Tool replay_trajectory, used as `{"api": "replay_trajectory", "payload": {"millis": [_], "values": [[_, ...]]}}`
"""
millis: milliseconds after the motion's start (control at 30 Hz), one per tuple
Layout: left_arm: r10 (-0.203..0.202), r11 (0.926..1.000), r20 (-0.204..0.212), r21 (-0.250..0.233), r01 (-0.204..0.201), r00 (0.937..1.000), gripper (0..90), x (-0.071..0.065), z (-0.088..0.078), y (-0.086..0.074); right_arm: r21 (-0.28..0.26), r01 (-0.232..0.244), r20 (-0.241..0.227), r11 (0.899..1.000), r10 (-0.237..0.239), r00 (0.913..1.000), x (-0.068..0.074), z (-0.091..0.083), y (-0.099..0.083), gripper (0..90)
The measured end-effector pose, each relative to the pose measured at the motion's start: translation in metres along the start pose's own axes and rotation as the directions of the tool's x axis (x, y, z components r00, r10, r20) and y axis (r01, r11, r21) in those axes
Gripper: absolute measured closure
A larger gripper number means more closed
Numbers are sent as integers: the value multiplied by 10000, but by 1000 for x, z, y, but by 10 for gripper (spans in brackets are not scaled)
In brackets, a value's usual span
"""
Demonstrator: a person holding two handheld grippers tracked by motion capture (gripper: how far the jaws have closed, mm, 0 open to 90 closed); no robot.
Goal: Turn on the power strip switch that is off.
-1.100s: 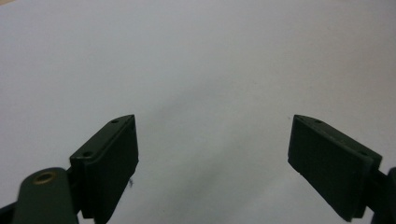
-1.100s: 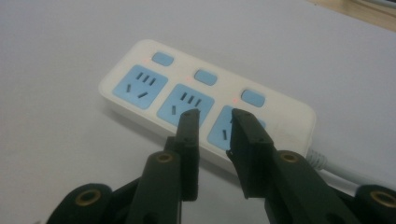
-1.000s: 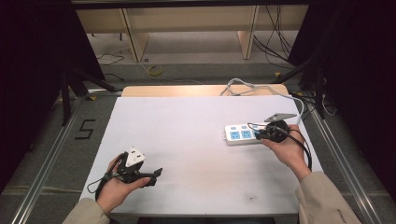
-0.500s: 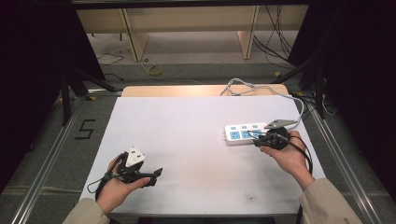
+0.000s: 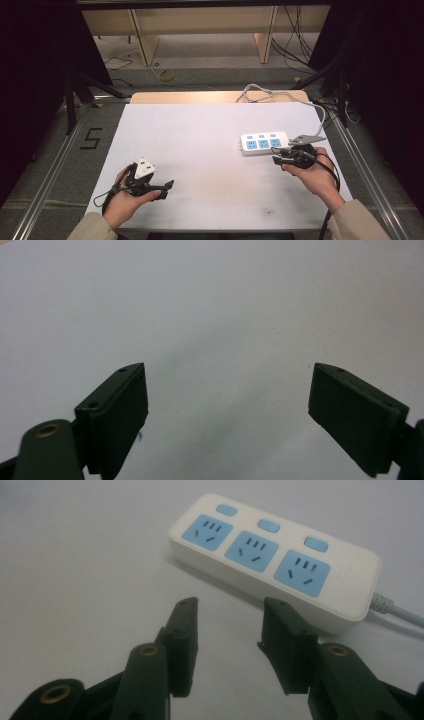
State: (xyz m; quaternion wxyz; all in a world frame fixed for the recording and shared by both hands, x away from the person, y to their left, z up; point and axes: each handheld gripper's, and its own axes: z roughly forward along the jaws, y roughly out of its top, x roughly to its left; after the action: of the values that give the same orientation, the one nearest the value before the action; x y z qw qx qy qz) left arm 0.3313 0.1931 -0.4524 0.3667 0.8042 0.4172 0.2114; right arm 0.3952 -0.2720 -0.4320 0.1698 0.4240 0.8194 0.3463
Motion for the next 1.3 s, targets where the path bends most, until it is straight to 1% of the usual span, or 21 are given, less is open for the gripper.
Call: {"api": "replay_trajectory", "payload": {"millis": [200,267,400,567,633,700,867,1067,1300], "values": [[8,10000,-7,-7,-8,10000,159,0,0,0,-237,-34,-117,9997,31,9999,0,-8,-7,543],[-10,10000,2,-6,10,10000,159,0,0,0,-372,57,-174,9993,-63,9998,1,-10,-10,534],[15,10000,-16,-5,-15,10000,159,0,0,0,-548,-33,-303,9985,16,9995,2,-12,-16,496],[34,10000,13,26,-34,10000,159,0,0,0,-767,57,-352,9970,-84,9993,4,-16,-23,444],[36,10000,9,24,-36,10000,159,0,0,0,-945,156,-291,9954,-185,9994,5,-18,-27,429],[22,10000,-12,1,-22,10000,159,0,-1,0,-965,152,-295,9952,-182,9994,6,-19,-30,416],[41,10000,16,16,-41,10000,159,0,-1,0,-1046,125,-310,9944,-158,9994,8,-23,-36,409],[43,10000,24,22,-43,10000,159,-1,-1,0,-1088,-39,-409,9941,-6,9992,9,-26,-42,401],[85,10000,26,14,-85,10000,159,-1,0,0,-1142,-71,-420,9934,23,9991,9,-27,-45,396]]}}
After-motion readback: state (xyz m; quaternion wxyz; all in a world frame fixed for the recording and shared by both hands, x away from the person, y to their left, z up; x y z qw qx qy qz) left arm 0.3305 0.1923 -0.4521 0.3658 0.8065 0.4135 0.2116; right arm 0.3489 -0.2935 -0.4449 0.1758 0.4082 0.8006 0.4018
